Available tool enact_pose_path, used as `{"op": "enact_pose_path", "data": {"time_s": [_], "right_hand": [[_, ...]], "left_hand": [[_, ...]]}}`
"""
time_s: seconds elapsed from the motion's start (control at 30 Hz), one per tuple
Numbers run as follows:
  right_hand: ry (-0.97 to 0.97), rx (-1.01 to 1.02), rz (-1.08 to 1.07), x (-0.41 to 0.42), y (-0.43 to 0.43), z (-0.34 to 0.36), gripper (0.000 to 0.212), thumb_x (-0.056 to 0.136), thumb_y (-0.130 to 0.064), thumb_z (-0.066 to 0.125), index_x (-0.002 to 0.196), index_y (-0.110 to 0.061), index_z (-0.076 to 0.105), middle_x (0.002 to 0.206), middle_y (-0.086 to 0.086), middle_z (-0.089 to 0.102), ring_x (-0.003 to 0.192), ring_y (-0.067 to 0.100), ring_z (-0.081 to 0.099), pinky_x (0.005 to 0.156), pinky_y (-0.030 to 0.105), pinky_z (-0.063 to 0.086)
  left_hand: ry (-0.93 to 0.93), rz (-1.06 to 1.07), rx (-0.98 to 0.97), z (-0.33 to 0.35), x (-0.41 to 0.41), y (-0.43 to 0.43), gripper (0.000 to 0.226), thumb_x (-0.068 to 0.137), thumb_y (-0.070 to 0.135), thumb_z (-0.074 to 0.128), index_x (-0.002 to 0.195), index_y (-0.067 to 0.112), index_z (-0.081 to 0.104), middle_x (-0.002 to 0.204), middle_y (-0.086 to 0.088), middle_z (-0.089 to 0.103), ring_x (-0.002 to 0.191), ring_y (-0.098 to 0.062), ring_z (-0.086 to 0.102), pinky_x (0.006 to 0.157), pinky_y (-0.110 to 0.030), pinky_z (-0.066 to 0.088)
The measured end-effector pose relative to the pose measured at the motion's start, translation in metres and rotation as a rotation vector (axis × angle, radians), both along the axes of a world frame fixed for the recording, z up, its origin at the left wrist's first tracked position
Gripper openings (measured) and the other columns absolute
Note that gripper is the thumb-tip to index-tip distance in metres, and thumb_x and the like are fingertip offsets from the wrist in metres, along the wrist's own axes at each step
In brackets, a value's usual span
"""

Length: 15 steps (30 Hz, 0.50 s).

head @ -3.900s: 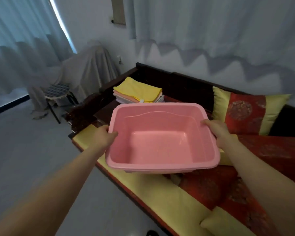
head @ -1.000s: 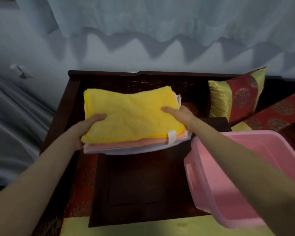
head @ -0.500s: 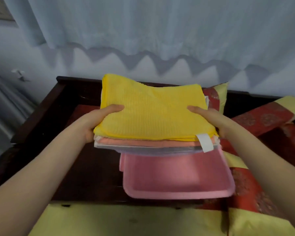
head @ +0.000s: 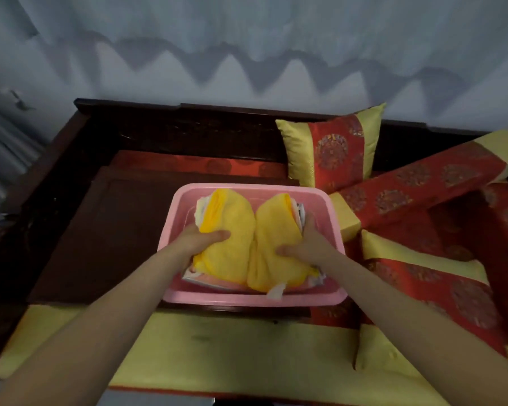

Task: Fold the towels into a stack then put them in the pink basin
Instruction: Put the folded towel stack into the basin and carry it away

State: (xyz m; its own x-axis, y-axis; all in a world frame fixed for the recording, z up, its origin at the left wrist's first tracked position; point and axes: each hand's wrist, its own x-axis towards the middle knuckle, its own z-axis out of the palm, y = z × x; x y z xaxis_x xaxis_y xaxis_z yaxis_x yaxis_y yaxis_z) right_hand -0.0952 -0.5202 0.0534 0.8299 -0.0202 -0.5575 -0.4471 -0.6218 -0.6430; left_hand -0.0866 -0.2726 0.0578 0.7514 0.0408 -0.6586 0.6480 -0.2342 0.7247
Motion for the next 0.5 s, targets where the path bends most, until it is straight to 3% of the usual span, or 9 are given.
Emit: {"op": "enact_pose_path", "data": {"time_s": [0.1,0.2,0.27,0.37,0.43,0.5], "right_hand": [[0.061,0.01,-0.066,0.015,-0.006,-0.032,0.124,0.072,-0.024,0.082,0.15,-0.017,-0.014,0.156,0.013,0.023,0.138,0.035,0.032,0.108,0.043,0.034],[0.069,0.023,-0.145,0.028,-0.011,-0.051,0.116,0.071,-0.014,0.082,0.15,-0.01,-0.002,0.154,0.015,0.027,0.138,0.033,0.032,0.111,0.043,0.034],[0.105,-0.045,-0.125,0.031,-0.01,-0.059,0.114,0.074,-0.016,0.079,0.149,-0.008,-0.006,0.15,0.018,0.032,0.135,0.035,0.037,0.109,0.043,0.035],[-0.009,-0.224,-0.052,0.024,-0.002,-0.072,0.105,0.082,-0.018,0.065,0.147,-0.021,-0.018,0.141,0.02,0.042,0.119,0.038,0.051,0.1,0.046,0.044],[-0.129,-0.399,0.098,0.016,0.002,-0.079,0.095,0.087,-0.01,0.052,0.147,-0.031,-0.019,0.15,0.023,0.025,0.115,0.039,0.053,0.094,0.048,0.048],[-0.18,-0.542,0.236,0.016,0.002,-0.084,0.09,0.091,-0.007,0.044,0.146,-0.04,-0.02,0.157,0.022,0.005,0.117,0.039,0.05,0.089,0.048,0.049]], "left_hand": [[0.099,0.031,-0.006,-0.03,0.003,0.004,0.063,0.073,0.026,0.079,0.127,0.006,0.052,0.119,-0.013,0.062,0.093,-0.026,0.06,0.075,-0.034,0.05],[0.182,0.097,0.035,-0.052,0.012,0.01,0.054,0.077,0.023,0.076,0.12,0.0,0.054,0.114,-0.016,0.063,0.092,-0.029,0.059,0.072,-0.036,0.05],[0.195,0.097,0.119,-0.065,0.02,0.01,0.056,0.076,0.025,0.077,0.12,-0.002,0.055,0.112,-0.019,0.064,0.091,-0.031,0.062,0.072,-0.038,0.051],[0.05,-0.087,0.565,-0.081,0.017,-0.006,0.064,0.082,0.027,0.07,0.129,-0.008,0.042,0.122,-0.024,0.058,0.106,-0.038,0.059,0.084,-0.04,0.047],[-0.124,-0.209,0.795,-0.091,0.009,-0.017,0.08,0.087,0.023,0.061,0.142,-0.009,0.013,0.139,-0.029,0.038,0.121,-0.044,0.047,0.096,-0.046,0.041],[-0.302,-0.421,1.021,-0.091,0.011,-0.018,0.082,0.09,0.019,0.054,0.147,0.0,-0.003,0.148,-0.027,0.021,0.129,-0.044,0.035,0.101,-0.048,0.038]]}}
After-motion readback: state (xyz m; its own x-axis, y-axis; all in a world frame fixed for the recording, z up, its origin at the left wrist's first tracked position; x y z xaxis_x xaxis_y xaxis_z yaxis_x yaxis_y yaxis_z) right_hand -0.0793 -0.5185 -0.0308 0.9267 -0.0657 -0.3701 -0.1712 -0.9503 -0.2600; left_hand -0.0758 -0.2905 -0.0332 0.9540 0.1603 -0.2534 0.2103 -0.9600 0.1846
